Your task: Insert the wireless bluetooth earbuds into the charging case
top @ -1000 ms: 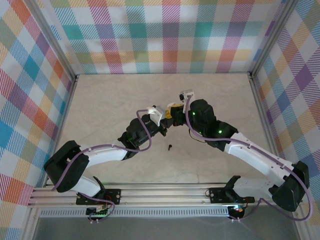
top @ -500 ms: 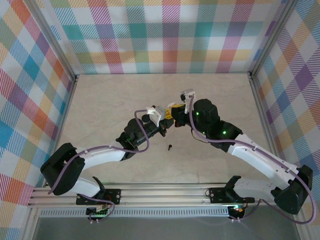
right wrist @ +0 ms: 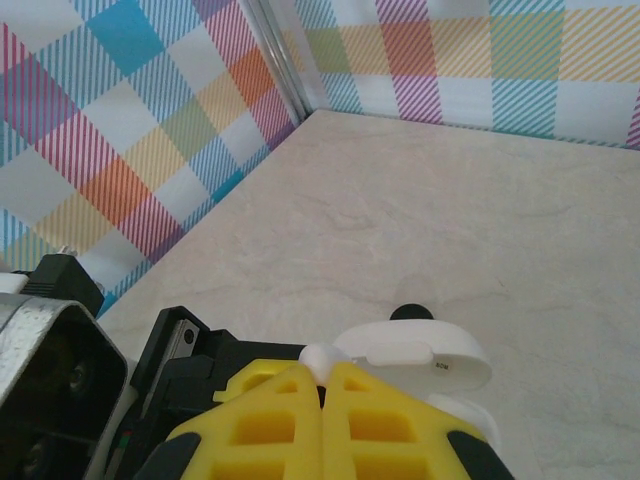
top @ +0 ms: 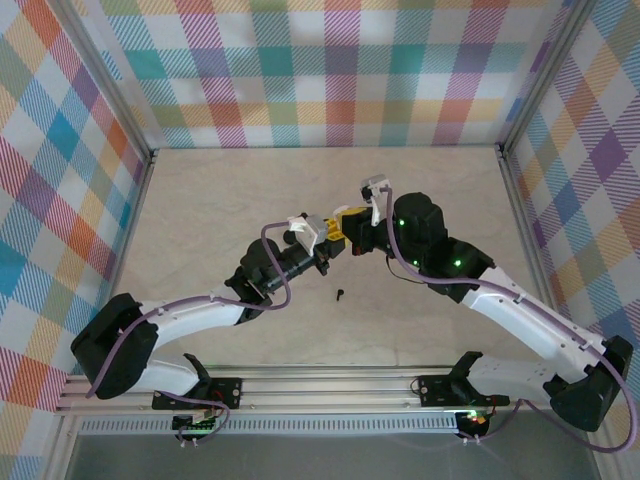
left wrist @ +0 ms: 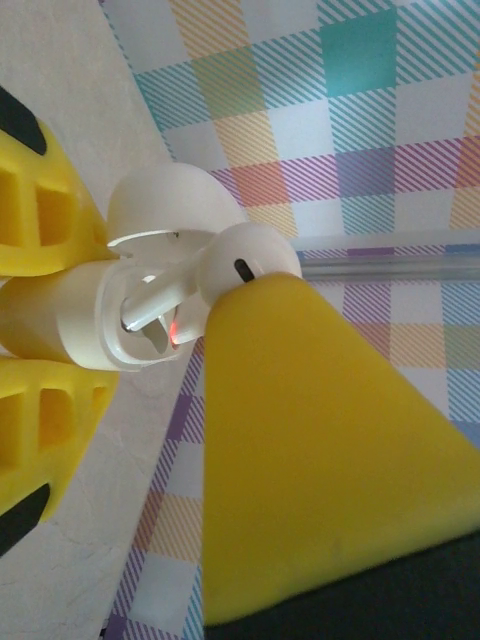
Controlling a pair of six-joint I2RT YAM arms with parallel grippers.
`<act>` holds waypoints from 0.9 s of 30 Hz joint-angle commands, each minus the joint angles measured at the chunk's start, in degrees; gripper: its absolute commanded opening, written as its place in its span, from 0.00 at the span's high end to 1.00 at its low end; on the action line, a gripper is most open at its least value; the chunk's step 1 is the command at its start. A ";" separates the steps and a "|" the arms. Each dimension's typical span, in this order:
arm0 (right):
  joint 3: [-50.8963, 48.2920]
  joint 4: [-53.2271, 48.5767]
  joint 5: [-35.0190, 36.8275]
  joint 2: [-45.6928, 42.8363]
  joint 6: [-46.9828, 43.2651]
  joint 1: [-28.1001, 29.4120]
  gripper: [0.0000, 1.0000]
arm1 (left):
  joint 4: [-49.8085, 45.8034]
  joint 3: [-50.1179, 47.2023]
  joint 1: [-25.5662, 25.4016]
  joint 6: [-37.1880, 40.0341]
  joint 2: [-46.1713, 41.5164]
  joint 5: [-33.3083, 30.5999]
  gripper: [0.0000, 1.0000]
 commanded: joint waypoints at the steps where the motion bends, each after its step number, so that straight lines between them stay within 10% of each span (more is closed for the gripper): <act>1: 0.50 -1.77 -3.69 -1.18 -0.49 0.30 1.00 | 3.94 -0.02 -0.85 2.16 -1.90 -0.17 1.00; 27: -1.64 4.13 4.08 -2.07 -1.50 0.41 1.00 | 4.78 3.86 -0.88 -3.79 3.14 -5.93 1.00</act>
